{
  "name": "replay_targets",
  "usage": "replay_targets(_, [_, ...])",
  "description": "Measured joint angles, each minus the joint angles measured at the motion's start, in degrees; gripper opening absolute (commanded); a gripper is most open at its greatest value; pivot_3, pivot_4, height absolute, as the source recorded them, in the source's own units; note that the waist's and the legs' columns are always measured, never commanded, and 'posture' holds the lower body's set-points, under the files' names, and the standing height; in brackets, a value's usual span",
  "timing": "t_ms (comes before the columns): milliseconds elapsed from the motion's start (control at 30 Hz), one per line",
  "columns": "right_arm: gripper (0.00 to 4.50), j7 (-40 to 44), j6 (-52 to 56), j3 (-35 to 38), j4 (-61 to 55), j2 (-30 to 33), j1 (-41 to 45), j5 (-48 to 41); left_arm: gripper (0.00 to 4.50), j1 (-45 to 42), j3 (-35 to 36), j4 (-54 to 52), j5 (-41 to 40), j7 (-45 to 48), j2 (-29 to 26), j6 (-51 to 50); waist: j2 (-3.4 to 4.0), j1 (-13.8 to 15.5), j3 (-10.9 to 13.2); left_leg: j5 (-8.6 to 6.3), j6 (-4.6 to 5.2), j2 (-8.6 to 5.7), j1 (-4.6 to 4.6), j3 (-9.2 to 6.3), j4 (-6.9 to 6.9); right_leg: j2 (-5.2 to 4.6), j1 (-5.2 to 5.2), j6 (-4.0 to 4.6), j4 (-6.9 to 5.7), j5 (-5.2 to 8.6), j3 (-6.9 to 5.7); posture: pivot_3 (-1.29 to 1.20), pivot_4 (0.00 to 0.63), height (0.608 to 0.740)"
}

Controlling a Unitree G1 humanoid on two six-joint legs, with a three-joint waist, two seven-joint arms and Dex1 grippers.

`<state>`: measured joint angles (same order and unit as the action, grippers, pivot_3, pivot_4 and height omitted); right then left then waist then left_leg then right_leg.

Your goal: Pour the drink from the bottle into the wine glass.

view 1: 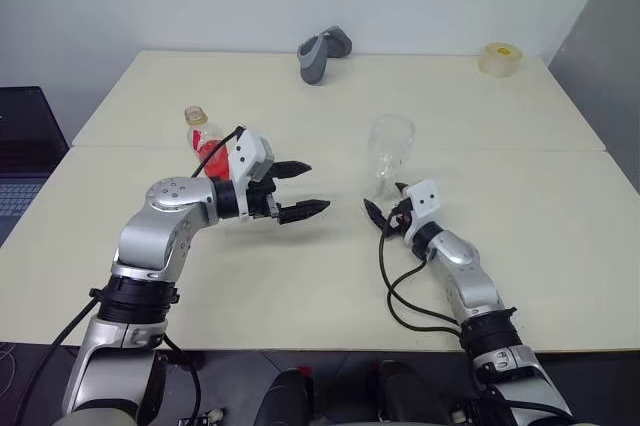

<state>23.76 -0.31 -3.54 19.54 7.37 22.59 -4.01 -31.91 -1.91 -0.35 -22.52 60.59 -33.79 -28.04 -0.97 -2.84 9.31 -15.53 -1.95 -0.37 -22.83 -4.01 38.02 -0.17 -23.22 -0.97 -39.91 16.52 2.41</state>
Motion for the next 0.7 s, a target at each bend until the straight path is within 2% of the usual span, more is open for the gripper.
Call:
replay_targets(267, [4.47,4.1,3.8,-0.6,-11.8,4.0,-5.9,-1.1,4.50,0.1,0.0,-1.9,0.0,-0.1,-0.1,0.6,0.00,0.1,0.0,-0.01,0.01,0.00,-0.01,-0.01,0.00,0.00,0.00,-0.01,0.00,0.01,0.00,0.00,0.150,0.740])
replay_targets(600, [4.47,10.8,13.9,-1.2,-32.0,12.3,-13.8,-5.8,4.50,1.9,0.3,-5.3,0.0,-1.7,-1.5,0.9,0.00,0.6,0.0,-0.01,0.02,0.01,-0.01,-0.03,0.00,0.01,0.01,-0.03,0.01,0.02,-0.02,0.00,0.150,0.740])
replay_targets(700, [4.47,11.7,16.1,-1.2,-35.8,13.0,-15.1,-7.3,4.50,2.7,1.1,-6.0,-0.1,-2.5,-2.0,0.7,-0.01,0.6,0.0,-0.01,0.02,0.01,-0.01,-0.04,0.01,0.01,0.02,-0.03,0.02,0.02,-0.02,0.00,0.150,0.740])
